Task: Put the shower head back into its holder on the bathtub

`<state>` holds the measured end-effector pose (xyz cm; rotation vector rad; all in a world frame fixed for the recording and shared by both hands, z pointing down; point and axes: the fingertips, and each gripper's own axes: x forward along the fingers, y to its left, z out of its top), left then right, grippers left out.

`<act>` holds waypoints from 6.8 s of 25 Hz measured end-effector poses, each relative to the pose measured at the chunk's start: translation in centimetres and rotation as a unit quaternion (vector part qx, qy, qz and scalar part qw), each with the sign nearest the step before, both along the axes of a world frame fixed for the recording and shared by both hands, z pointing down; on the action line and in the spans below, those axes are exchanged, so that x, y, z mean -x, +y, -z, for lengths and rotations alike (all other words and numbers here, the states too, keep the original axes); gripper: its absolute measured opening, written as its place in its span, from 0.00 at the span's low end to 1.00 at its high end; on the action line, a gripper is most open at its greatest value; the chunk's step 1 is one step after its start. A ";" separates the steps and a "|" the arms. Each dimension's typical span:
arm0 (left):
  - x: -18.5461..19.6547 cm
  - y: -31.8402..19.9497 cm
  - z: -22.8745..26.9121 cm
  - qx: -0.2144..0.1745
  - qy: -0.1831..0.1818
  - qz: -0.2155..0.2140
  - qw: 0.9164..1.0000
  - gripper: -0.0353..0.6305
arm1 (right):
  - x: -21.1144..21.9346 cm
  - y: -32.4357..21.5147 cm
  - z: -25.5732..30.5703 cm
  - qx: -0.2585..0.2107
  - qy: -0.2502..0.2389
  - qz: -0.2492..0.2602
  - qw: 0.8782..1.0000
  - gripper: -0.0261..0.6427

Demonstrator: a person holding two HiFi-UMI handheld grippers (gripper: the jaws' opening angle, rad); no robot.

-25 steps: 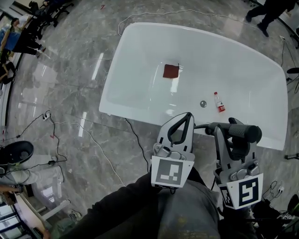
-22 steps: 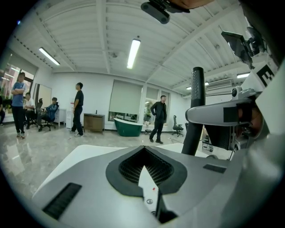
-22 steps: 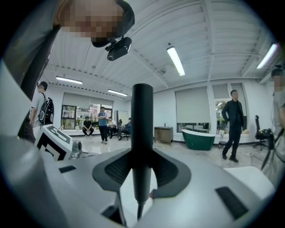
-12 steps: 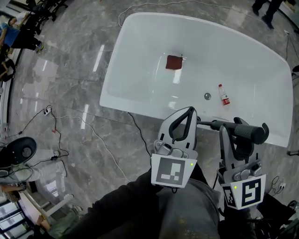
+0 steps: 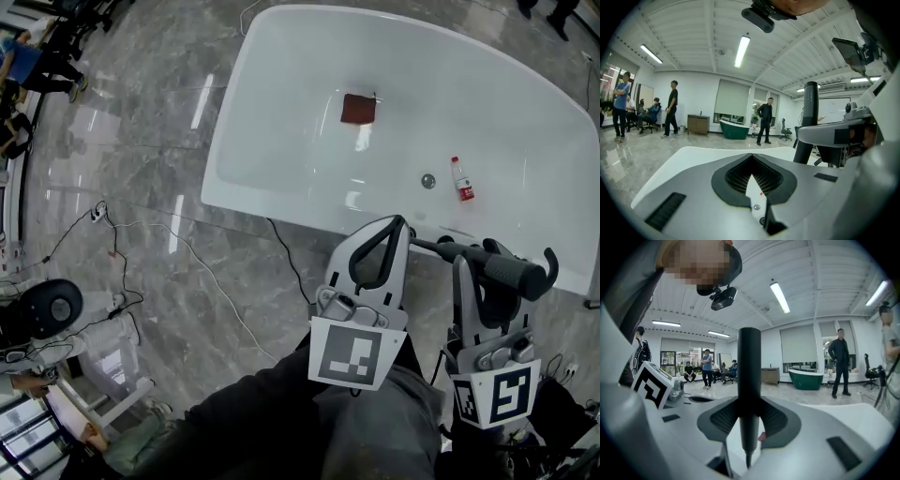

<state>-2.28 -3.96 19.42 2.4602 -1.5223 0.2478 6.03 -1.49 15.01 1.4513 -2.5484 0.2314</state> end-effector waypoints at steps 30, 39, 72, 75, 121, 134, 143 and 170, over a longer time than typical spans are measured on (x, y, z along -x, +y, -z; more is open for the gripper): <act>-0.7 -0.7 -4.9 0.043 -0.011 -0.030 0.999 0.06 | -0.5 -1.0 -5.7 0.040 0.008 -0.026 0.999 0.25; -1.1 -0.7 -6.2 0.050 -0.013 -0.038 0.998 0.06 | -0.9 -0.9 -7.6 0.049 0.010 -0.033 0.998 0.25; -0.9 -1.3 -11.0 0.085 -0.013 -0.047 0.995 0.06 | -0.3 -1.4 -13.9 0.068 0.028 -0.037 0.997 0.25; -0.7 -1.3 -11.6 0.091 -0.016 -0.046 0.995 0.06 | -0.1 -1.4 -14.4 0.069 0.029 -0.036 0.997 0.25; 0.4 -1.3 -17.3 0.141 -0.025 -0.055 0.988 0.06 | 0.0 -2.0 -21.3 0.099 0.050 -0.050 0.993 0.25; 0.5 -0.6 -18.9 0.156 -0.030 -0.059 0.986 0.06 | -0.1 -1.8 -23.0 0.105 0.050 -0.055 0.992 0.25; 0.8 -0.5 -19.5 0.162 -0.033 -0.059 0.985 0.06 | -0.4 -1.9 -23.9 0.109 0.052 -0.061 0.991 0.25; 1.8 0.8 -22.0 0.182 -0.039 -0.053 0.981 0.06 | -0.3 -1.3 -26.8 0.118 0.054 -0.067 0.989 0.25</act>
